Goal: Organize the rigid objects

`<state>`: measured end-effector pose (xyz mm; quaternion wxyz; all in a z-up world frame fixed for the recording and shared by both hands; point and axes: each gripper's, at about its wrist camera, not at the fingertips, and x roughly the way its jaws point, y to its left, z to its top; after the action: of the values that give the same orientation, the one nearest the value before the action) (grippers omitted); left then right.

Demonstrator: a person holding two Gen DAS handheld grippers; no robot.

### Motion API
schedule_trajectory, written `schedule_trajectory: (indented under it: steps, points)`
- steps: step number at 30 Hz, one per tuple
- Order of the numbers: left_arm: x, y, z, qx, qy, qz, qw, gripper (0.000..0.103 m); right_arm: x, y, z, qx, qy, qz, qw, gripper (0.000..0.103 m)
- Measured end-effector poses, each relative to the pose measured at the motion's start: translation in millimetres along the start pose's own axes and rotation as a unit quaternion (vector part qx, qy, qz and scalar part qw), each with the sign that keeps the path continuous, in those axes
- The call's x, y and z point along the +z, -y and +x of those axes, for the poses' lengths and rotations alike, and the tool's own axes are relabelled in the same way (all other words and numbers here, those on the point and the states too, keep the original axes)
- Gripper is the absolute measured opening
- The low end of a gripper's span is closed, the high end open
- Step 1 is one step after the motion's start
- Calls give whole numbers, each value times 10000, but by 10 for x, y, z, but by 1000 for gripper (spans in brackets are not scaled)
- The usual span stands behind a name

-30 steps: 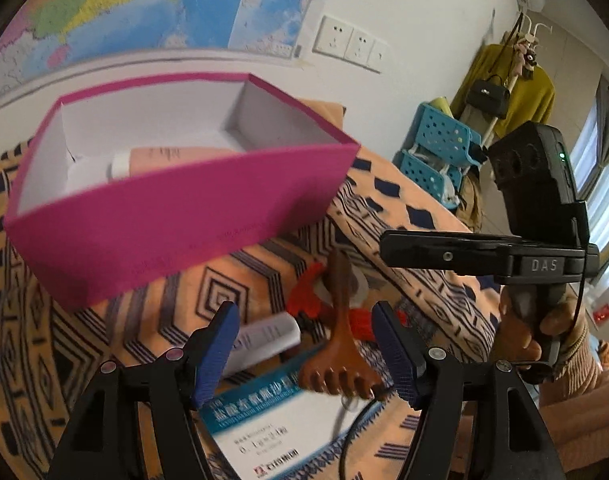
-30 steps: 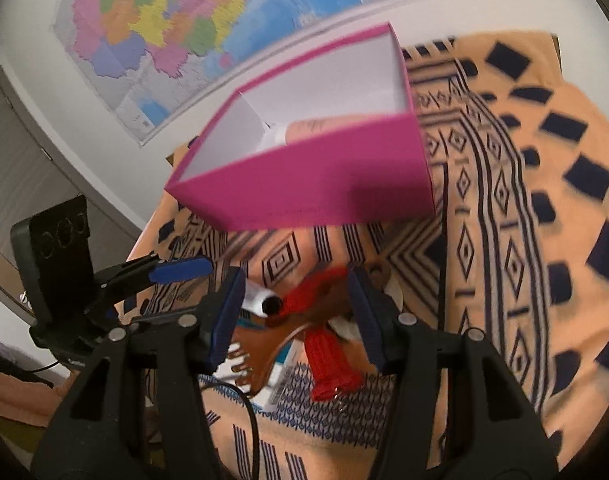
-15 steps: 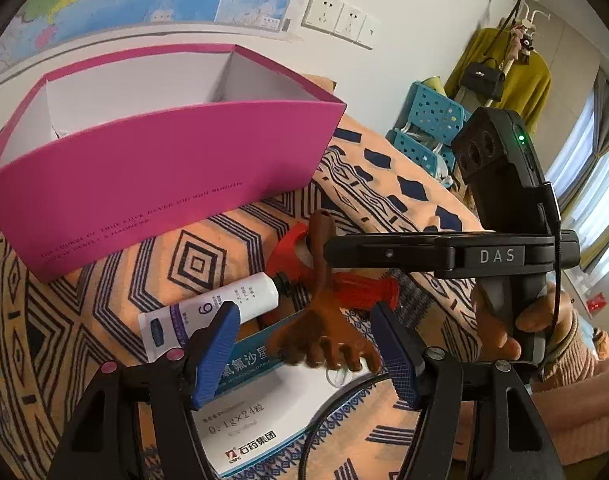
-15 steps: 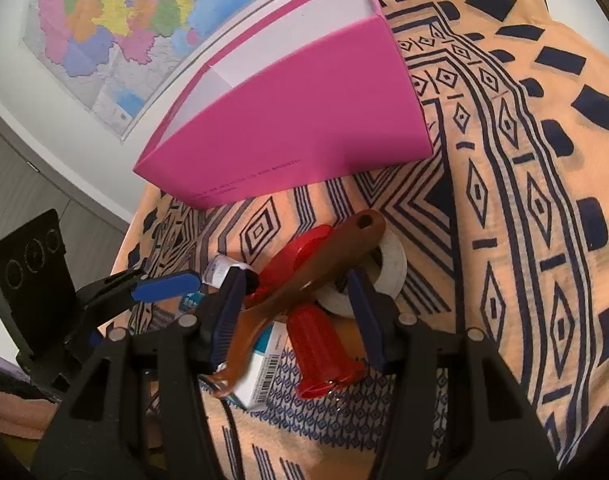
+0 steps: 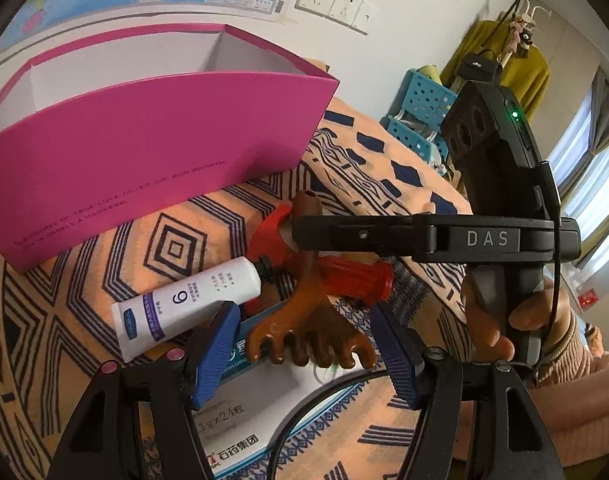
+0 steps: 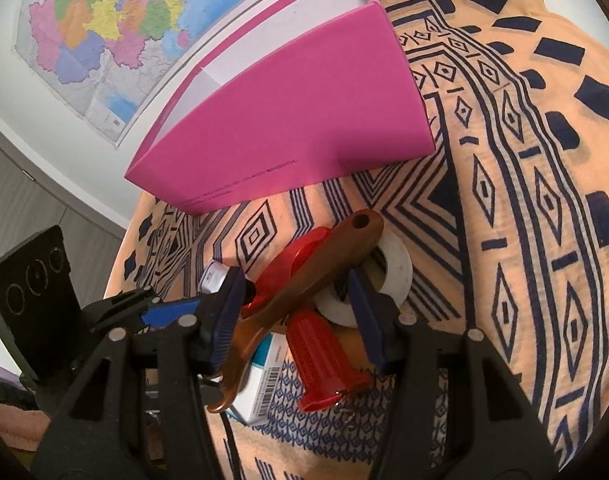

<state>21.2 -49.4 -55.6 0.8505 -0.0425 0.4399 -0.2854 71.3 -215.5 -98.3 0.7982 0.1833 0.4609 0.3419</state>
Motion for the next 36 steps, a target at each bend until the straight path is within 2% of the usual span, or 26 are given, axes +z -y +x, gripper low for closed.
schedule_trajectory:
  steps: [4, 7, 11, 16, 19, 21, 24, 31, 36]
  points:
    - [20, 20, 24, -69, -13, 17, 10000, 69, 3, -20, 43, -99, 28, 20, 9999, 54]
    - [21, 42, 33, -77, -22, 71, 9999, 69, 8, -20, 94, -233, -22, -1, 9997, 39]
    - [25, 42, 35, -82, -32, 96, 9999, 69, 9, 18, 104, -210, -2, 52, 9998, 36]
    - [32, 33, 46, -86, -42, 87, 9999, 69, -3, 20, 52, -20, 110, 57, 9999, 20]
    - [39, 20, 54, -103, -43, 57, 9999, 68, -14, -10, -2, 61, 162, -48, 9998, 15]
    - [41, 19, 57, -100, -41, 49, 9999, 68, -18, -18, -18, 88, 168, -74, 9998, 14]
    - [55, 16, 68, -141, -51, 30, 9999, 60, -30, -21, -14, 131, 130, -114, 9998, 14]
    - [117, 40, 202, -242, -181, 69, 9995, 60, -29, -91, 92, 64, -168, -295, 9994, 17]
    - [138, 37, 288, -259, -245, 86, 9993, 60, 9, -209, 201, -193, -395, -710, 9965, 19]
